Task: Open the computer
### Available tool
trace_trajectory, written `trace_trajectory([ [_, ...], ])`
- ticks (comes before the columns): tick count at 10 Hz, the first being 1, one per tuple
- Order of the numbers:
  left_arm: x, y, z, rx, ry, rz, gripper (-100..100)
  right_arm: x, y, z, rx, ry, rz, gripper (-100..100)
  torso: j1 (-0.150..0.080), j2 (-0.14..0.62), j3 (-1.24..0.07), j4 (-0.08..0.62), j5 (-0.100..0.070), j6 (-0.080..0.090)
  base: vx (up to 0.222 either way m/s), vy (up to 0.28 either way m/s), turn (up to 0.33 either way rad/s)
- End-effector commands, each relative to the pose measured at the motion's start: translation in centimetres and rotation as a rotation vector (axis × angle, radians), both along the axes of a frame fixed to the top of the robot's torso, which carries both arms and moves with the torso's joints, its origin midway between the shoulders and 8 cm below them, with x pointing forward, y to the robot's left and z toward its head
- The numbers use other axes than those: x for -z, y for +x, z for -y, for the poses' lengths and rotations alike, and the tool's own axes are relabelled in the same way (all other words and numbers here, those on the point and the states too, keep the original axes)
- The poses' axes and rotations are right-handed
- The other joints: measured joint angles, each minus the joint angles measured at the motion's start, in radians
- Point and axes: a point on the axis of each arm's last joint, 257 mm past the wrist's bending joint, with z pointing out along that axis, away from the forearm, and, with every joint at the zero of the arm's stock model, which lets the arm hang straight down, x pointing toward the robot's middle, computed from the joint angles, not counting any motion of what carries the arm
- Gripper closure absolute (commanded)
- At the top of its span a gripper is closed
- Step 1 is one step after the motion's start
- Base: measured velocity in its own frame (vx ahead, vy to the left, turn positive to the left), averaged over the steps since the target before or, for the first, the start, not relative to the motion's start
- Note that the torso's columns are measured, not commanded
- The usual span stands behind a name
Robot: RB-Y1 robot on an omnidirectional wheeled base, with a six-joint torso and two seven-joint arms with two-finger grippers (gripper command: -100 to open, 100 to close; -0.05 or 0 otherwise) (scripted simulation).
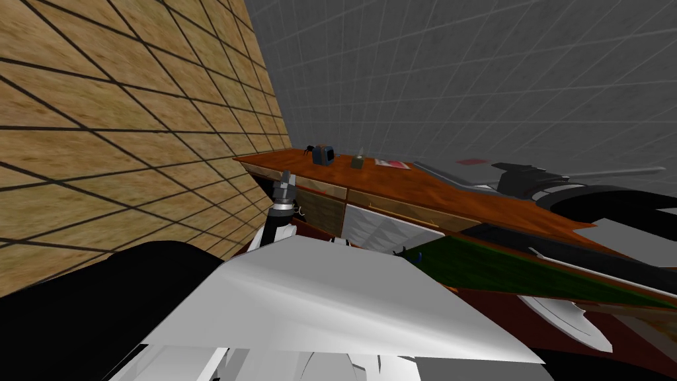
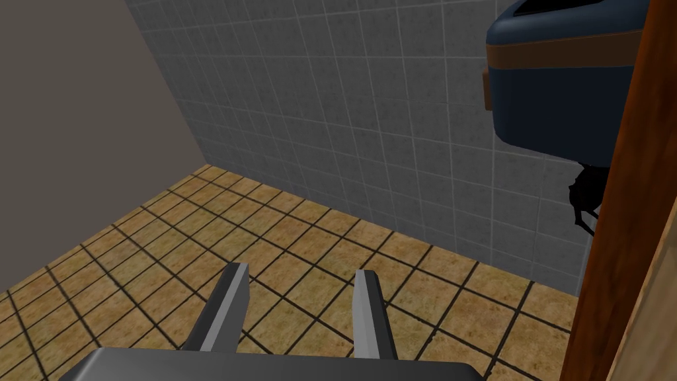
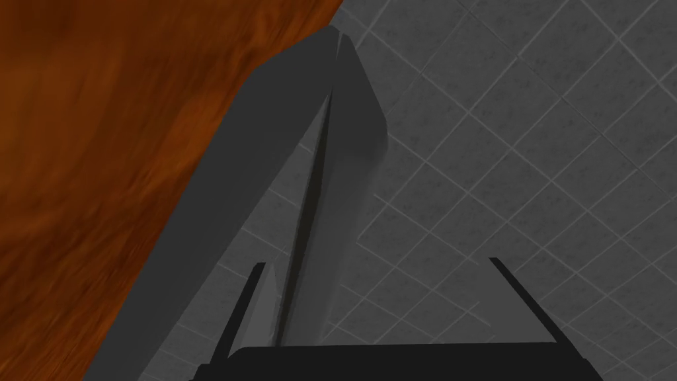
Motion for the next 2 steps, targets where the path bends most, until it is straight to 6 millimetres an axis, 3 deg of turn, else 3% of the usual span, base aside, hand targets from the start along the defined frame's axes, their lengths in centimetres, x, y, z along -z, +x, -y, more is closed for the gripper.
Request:
trace_trajectory([
  [1,0.0,0.0,0.0,0.0,0.0,0.0,0,0.0,0.0,0.0,0.0,0.0,0.0,0,0.0,0.0,0.0,0.0,0.0,0.0,0.0,0.0,0.0],
  [2,0.0,0.0,0.0,0.0,0.0,0.0,0,0.0,0.0,0.0,0.0,0.0,0.0,0,0.0,0.0,0.0,0.0,0.0,0.0,0.0,0.0,0.0],
])
